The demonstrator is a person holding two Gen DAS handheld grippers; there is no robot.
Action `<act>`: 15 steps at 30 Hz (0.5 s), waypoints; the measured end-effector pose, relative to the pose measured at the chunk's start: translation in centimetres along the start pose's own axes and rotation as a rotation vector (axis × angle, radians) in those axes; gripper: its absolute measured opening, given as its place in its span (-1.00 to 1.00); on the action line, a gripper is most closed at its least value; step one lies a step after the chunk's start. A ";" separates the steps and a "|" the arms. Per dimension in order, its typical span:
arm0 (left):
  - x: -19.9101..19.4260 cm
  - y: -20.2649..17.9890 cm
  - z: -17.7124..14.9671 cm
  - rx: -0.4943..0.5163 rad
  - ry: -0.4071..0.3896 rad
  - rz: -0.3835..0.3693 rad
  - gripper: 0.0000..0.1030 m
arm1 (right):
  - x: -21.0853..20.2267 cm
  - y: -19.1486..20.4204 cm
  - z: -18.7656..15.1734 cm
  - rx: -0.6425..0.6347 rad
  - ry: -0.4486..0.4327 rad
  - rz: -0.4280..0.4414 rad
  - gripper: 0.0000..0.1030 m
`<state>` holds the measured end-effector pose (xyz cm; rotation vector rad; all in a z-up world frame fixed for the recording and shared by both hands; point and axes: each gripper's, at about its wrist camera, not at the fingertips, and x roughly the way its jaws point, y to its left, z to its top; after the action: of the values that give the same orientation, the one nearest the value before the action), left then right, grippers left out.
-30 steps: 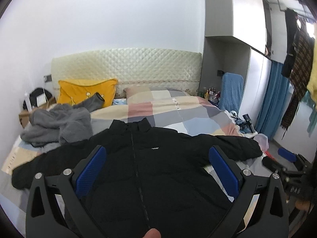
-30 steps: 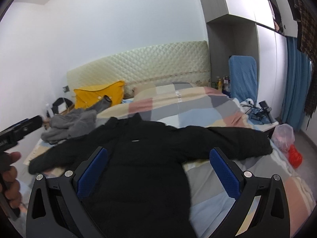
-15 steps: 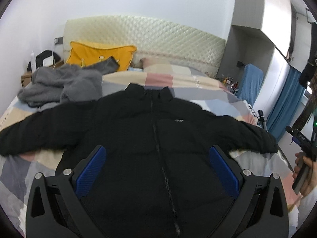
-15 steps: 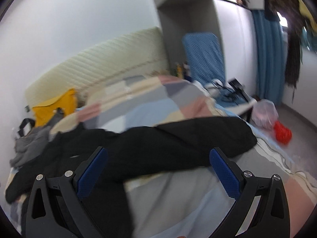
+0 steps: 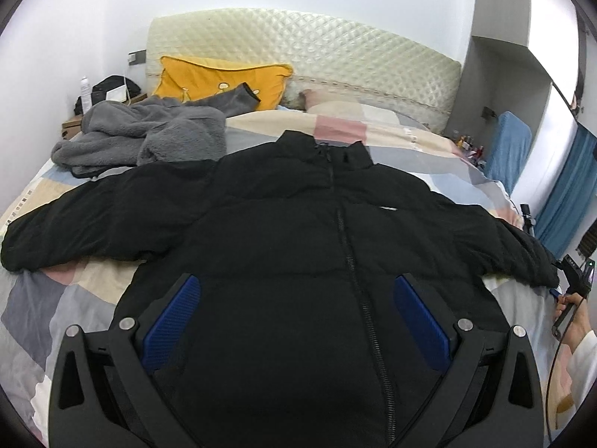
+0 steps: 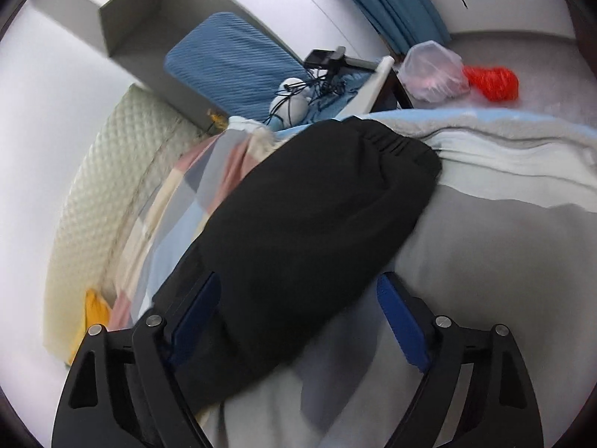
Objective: Fold large clothes
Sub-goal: 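Grasp the black jacket's sleeve cuff with the right gripper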
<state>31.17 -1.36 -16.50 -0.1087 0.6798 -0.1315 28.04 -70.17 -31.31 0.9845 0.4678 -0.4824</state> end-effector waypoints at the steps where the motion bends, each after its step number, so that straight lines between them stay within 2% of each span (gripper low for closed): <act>1: 0.3 0.1 -0.1 -0.002 0.000 0.010 1.00 | 0.6 -0.2 0.2 -0.004 -0.003 -0.003 0.66; 3: 1.0 0.3 -0.3 -0.002 0.002 0.041 1.00 | 1.8 -0.1 0.7 -0.034 -0.009 -0.018 0.70; 7: 2.2 0.3 -0.7 0.000 0.027 0.056 1.00 | 2.6 1.0 2.2 -0.057 -0.097 -0.022 0.77; 12: 4.2 0.3 -0.7 0.004 0.079 0.088 1.00 | 3.5 2.0 4.1 -0.122 -0.171 -0.072 0.69; 14: 5.0 0.6 -0.9 -0.006 0.098 0.098 1.00 | 3.9 3.3 3.8 -0.244 -0.174 -0.139 0.16; 15: 5.2 0.8 -1.1 -0.014 0.099 0.092 1.00 | 4.4 4.0 3.5 -0.326 -0.156 -0.188 -0.42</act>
<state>34.58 -1.50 -20.70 -0.0841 0.7828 -0.0440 34.44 -72.13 -29.56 0.5869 0.4823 -0.6249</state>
